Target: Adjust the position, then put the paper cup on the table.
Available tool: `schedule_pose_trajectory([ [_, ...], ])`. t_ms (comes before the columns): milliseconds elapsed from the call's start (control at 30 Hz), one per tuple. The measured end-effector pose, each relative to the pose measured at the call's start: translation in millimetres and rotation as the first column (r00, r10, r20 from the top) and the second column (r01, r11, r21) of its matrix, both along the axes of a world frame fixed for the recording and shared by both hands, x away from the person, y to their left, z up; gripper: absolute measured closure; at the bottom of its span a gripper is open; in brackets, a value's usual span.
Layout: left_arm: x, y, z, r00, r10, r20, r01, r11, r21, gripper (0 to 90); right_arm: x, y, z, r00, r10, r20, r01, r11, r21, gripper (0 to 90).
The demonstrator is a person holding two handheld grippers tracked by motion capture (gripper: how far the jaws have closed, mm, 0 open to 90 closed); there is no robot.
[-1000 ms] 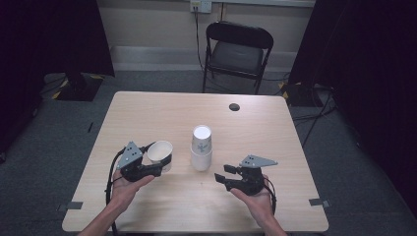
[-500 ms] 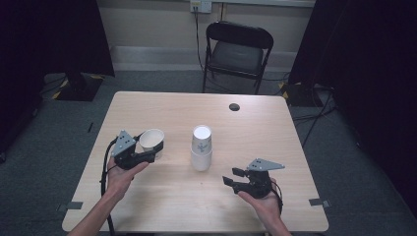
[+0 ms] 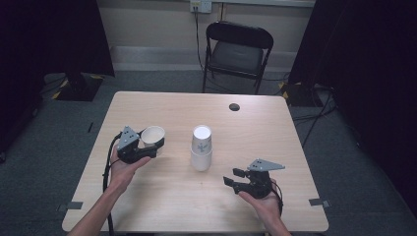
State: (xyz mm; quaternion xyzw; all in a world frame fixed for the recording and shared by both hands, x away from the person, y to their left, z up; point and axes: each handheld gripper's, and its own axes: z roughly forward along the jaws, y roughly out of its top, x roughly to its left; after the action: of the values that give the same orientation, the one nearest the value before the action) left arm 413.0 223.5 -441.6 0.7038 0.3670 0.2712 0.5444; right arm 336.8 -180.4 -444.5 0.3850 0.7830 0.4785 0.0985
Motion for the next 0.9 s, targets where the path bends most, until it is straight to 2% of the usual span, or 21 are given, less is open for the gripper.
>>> schedule_pose_trajectory([
  [400,14.8,2.8,-14.5,0.9985,0.046,-0.03,-0.046,0.9989,0.01,29.2,3.5,-3.4,-3.6,0.9999,-0.011,-0.011,0.01,0.9999,-0.005,46.3],
  [467,16.7,1.0,-17.4,0.9985,0.037,-0.04,-0.037,0.9993,0.003,28.9,4.3,-3.2,-4.8,0.9998,-0.012,-0.013,0.012,0.9999,-0.006,46.3],
  [500,17.3,0.7,-18.1,0.9987,0.034,-0.037,-0.034,0.9993,0.017,28.6,4.4,-3.2,-5.2,0.9998,-0.012,-0.015,0.012,0.9999,-0.008,46.3],
  [567,18.8,0.3,-19.5,0.9983,0.035,-0.046,-0.035,0.9994,-0.001,28.5,4.8,-3.4,-5.9,0.9998,-0.013,-0.016,0.013,0.9999,-0.009,46.3],
  [633,20.8,1.6,-20.9,0.9979,0.042,-0.05,-0.042,0.9991,0.002,28.5,5.1,-3.5,-6.6,0.9997,-0.013,-0.019,0.013,0.9999,-0.009,46.3],
  [700,22.6,2.0,-23.0,0.9966,0.04,-0.073,-0.042,0.9986,-0.033,28.5,5.2,-3.6,-6.9,0.9997,-0.013,-0.02,0.013,0.9999,-0.009,46.3],
  [900,26.6,4.0,-29.7,0.995,0.048,-0.088,-0.049,0.9988,-0.005,28.6,5.5,-4.2,-7.4,0.9998,-0.012,-0.018,0.012,0.9999,-0.01,46.3],
])
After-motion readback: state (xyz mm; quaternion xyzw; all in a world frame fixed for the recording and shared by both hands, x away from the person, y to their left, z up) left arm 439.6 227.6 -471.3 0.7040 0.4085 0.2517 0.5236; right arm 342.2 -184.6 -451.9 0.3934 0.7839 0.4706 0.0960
